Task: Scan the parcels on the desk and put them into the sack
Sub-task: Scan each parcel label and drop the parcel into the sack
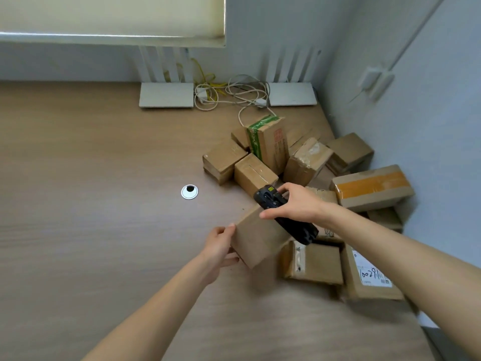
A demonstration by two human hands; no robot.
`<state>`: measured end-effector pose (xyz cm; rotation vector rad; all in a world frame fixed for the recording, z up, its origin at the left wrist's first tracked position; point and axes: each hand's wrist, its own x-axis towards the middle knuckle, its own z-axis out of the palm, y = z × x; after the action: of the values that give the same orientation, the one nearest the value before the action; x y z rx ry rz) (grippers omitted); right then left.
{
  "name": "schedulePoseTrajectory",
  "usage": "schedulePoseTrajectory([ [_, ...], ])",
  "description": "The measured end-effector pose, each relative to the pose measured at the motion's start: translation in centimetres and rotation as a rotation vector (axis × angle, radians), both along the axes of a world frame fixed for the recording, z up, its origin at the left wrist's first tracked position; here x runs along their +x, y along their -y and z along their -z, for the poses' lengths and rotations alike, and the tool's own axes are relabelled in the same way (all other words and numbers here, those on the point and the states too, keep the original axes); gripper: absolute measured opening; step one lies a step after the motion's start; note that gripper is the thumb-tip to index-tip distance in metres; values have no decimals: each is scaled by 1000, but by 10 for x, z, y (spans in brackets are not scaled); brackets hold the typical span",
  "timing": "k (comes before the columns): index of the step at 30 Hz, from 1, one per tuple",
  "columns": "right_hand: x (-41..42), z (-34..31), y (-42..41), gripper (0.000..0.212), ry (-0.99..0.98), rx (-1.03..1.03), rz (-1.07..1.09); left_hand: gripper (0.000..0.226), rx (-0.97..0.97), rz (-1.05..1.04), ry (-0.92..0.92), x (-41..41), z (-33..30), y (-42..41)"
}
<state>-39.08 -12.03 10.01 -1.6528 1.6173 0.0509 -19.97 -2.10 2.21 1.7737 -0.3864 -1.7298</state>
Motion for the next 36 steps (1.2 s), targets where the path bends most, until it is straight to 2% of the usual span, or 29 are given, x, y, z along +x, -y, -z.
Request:
schedulePoseTrajectory([
  [3,7,-39,-13,82,50,-29,42,40,-107,-62,6,18,-29,3],
  [7,21,-98,-46,85,174,-68,170,71,-304,17,26,48,-82,-4],
  [10,36,-138,-75,92,260,-118,237,63,-457,111,113,72,-127,-15],
  [13,51,-176,-104,94,332,-202,290,65,-569,90,90,95,-170,-27],
  [18,72,-227,-142,97,455,-289,375,40,-662,13,33,117,-220,-48],
  [23,90,-260,-175,89,483,-374,390,59,-761,82,104,134,-263,-68],
  [27,95,-281,-194,89,488,-400,408,34,-805,52,55,140,-288,-79],
  [30,97,-290,-205,93,486,-393,427,23,-829,17,2,143,-304,-87],
  [32,97,-294,-212,96,484,-388,425,27,-853,1,3,144,-310,-91],
  [36,99,-302,-226,117,448,-400,402,47,-831,5,28,149,-316,-95],
])
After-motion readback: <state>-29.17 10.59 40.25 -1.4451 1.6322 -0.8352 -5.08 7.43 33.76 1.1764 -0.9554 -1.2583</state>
